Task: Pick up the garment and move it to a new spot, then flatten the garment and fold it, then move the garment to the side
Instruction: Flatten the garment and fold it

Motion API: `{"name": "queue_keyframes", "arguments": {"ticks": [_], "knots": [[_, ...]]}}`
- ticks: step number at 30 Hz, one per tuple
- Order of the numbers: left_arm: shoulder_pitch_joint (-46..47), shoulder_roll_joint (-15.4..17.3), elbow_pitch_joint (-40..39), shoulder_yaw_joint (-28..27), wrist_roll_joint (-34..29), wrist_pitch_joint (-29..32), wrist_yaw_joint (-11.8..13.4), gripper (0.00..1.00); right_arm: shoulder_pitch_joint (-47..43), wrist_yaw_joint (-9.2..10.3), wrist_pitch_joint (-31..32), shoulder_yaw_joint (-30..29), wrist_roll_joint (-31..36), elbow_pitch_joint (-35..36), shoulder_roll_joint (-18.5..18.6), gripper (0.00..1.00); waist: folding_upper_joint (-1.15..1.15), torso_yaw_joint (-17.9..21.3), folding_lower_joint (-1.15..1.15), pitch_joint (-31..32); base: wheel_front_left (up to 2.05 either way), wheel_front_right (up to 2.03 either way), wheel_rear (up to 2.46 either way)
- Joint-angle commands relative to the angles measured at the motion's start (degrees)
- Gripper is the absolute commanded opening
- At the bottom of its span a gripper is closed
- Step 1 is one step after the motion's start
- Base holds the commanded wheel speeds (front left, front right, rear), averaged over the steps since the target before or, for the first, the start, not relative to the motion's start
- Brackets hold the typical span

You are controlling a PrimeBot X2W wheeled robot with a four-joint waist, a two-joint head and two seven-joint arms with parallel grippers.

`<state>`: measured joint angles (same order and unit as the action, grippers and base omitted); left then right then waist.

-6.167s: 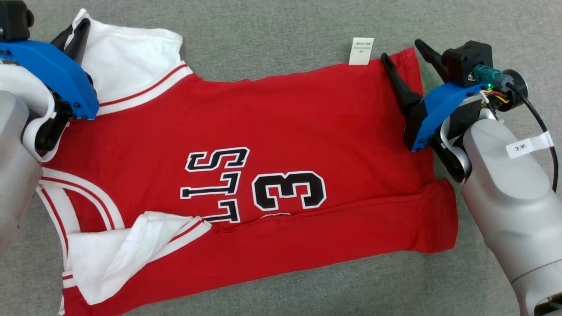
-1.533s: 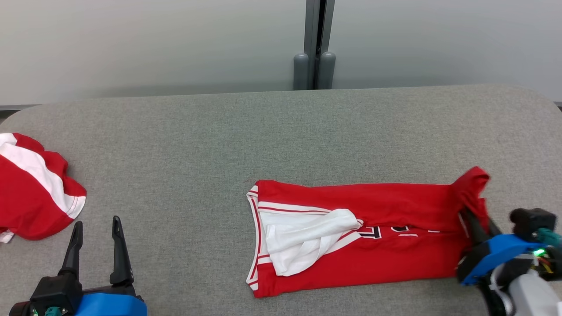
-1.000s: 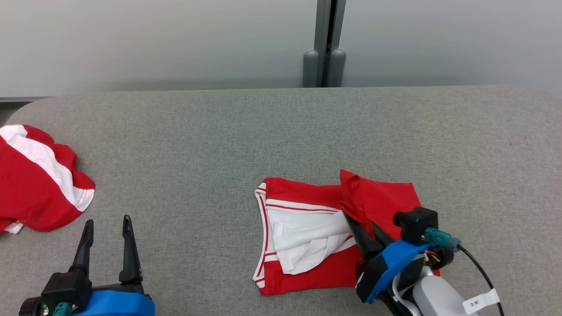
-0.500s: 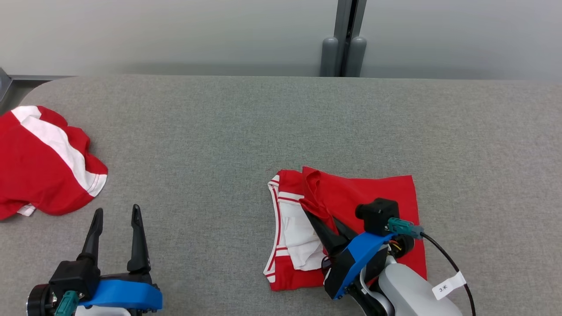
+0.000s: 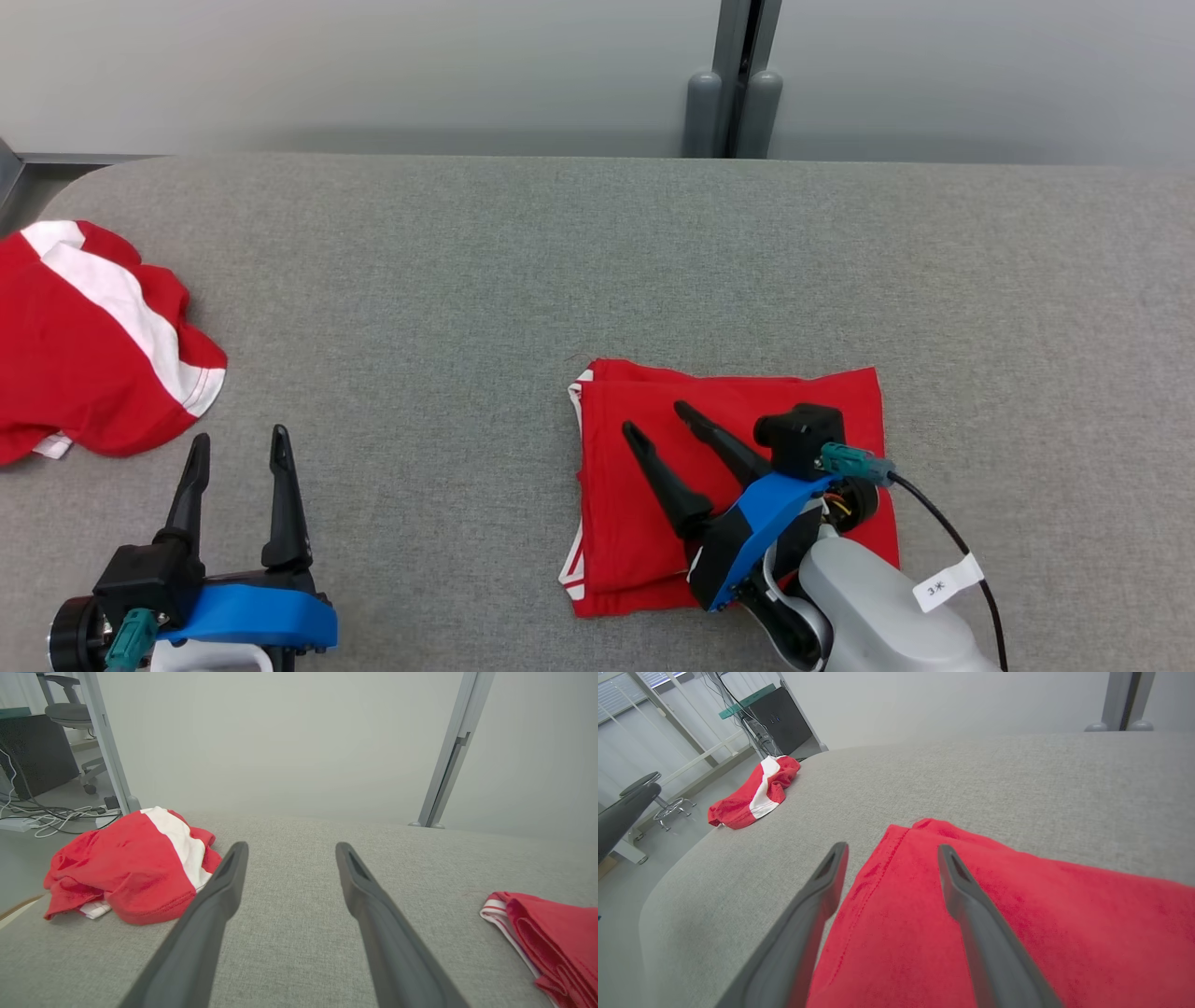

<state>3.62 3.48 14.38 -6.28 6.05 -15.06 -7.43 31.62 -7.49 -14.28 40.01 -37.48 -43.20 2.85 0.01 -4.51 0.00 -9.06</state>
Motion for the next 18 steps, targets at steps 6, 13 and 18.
{"name": "queue_keyframes", "arguments": {"ticks": [6, 13, 18], "knots": [[-0.07, 0.47, -0.63, -0.1, -0.13, -0.15, -0.09, 1.0, 0.62, -0.01, -0.96, -7.51, 4.19, 0.43, 1.32, 1.0, -0.01, 1.88, 0.0, 1.13, 0.0, 0.0, 0.0], [-0.41, 0.47, -0.96, 0.54, -0.62, -0.15, -0.09, 1.0, -6.47, -0.01, -0.98, -21.68, 12.66, 10.08, 3.53, 1.0, -0.01, 4.07, 0.0, 2.42, 0.0, 0.0, 0.0], [-0.92, 0.37, -1.2, 0.81, -1.19, -0.15, -0.09, 1.0, -12.8, -0.01, -0.99, -28.83, 16.54, 16.85, 2.59, 1.0, -0.01, 5.46, 0.0, 3.79, 0.0, 0.0, 0.0]]}}
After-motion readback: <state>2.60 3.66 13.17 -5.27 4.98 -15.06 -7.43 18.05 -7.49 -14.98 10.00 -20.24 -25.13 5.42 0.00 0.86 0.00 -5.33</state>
